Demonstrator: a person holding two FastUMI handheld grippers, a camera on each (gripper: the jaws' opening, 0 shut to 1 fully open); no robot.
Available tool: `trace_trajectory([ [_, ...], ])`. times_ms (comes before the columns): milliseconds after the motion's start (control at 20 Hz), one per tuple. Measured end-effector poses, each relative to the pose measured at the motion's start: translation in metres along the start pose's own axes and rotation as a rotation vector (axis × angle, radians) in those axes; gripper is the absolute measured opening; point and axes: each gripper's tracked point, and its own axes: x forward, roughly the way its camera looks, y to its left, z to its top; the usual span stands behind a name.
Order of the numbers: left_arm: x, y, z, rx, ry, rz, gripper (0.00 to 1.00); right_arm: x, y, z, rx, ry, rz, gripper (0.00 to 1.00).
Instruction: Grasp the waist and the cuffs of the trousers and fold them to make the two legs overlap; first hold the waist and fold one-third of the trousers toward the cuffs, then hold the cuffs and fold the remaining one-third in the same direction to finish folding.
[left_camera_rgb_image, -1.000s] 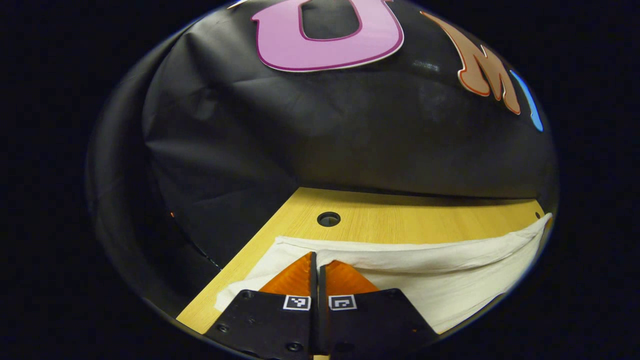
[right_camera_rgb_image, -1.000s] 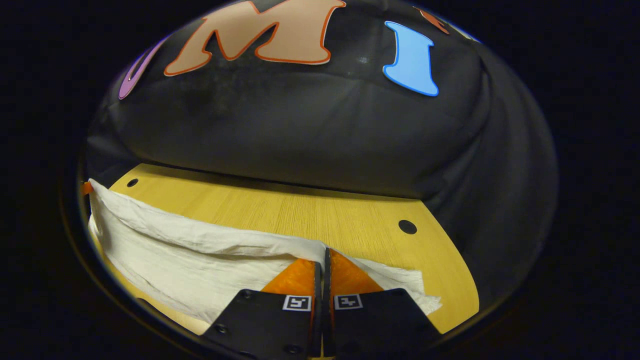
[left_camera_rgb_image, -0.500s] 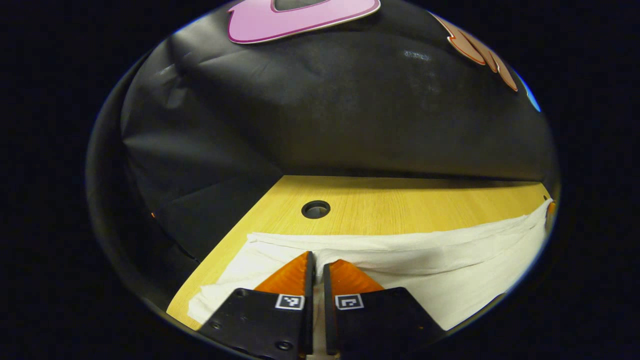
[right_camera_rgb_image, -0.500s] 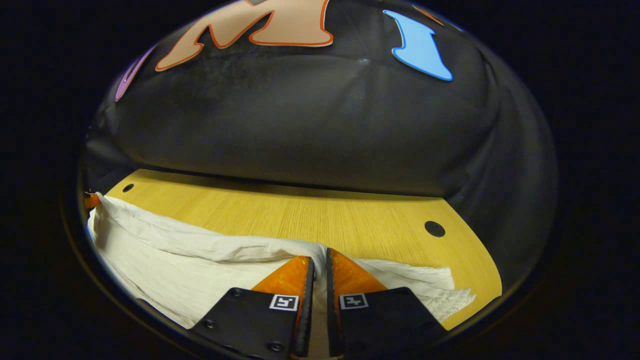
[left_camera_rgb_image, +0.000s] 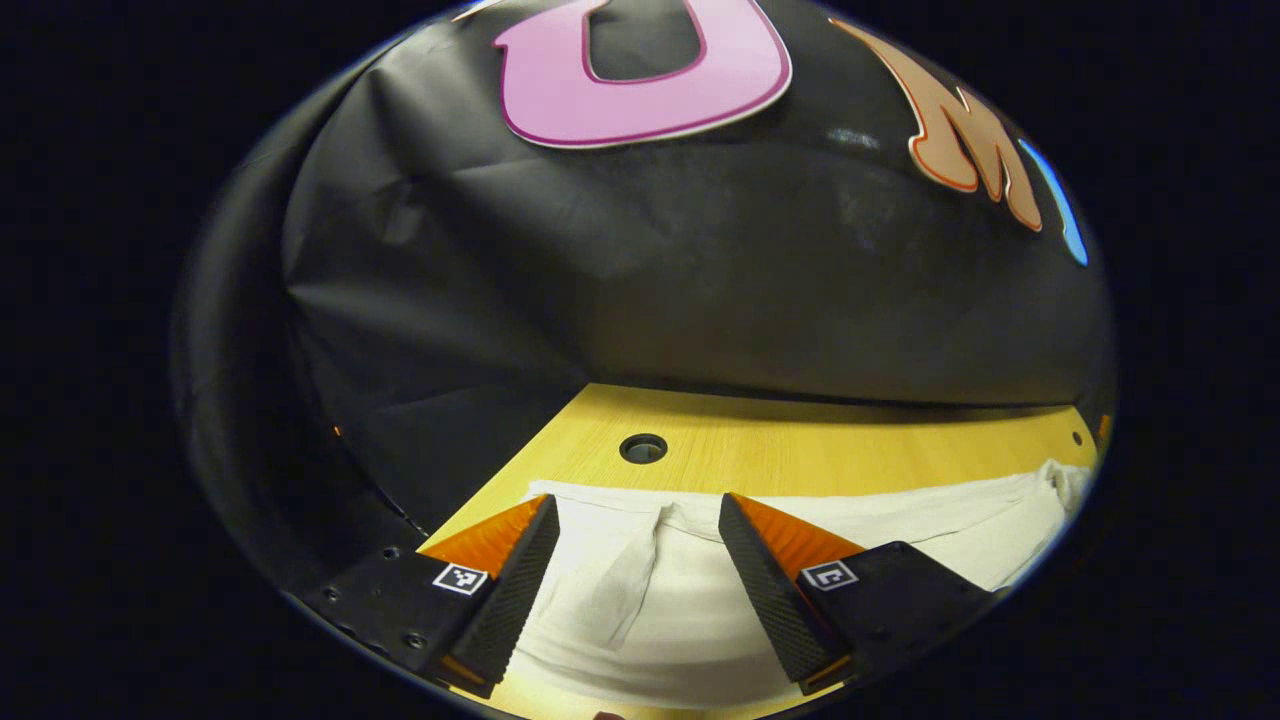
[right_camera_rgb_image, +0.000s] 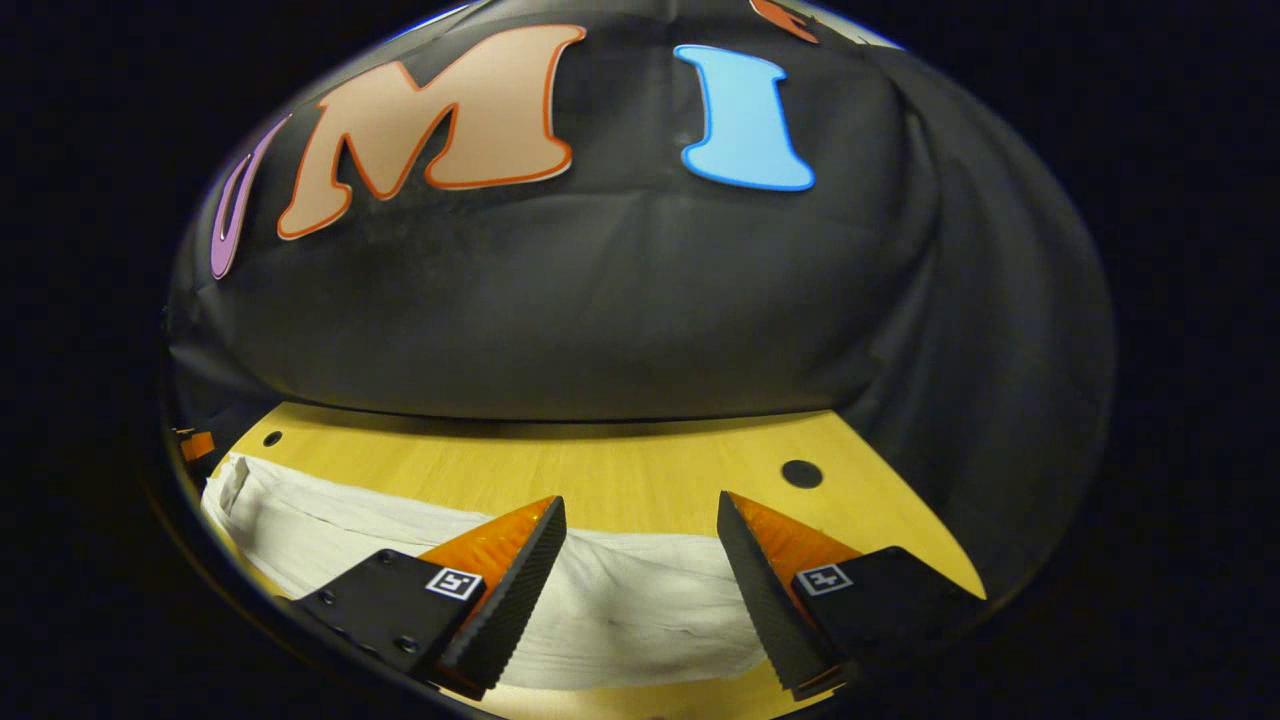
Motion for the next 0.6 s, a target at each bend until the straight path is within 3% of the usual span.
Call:
trace_trajectory([
  [200,0.001,0.006,-0.003,-0.007,-0.037,0.007,0.97,-0.031,-0.073,-0.007,-0.004,0.018,-0.117,0.98],
  [400,0.003,0.008,-0.004,-0.027,-0.052,0.029,0.97,-0.046,-0.137,-0.041,-0.009,0.08,-0.223,0.98],
  [600,0.0,0.006,-0.004,-0.027,-0.04,0.053,0.97,-0.044,-0.164,-0.078,-0.035,0.156,-0.247,0.99],
])
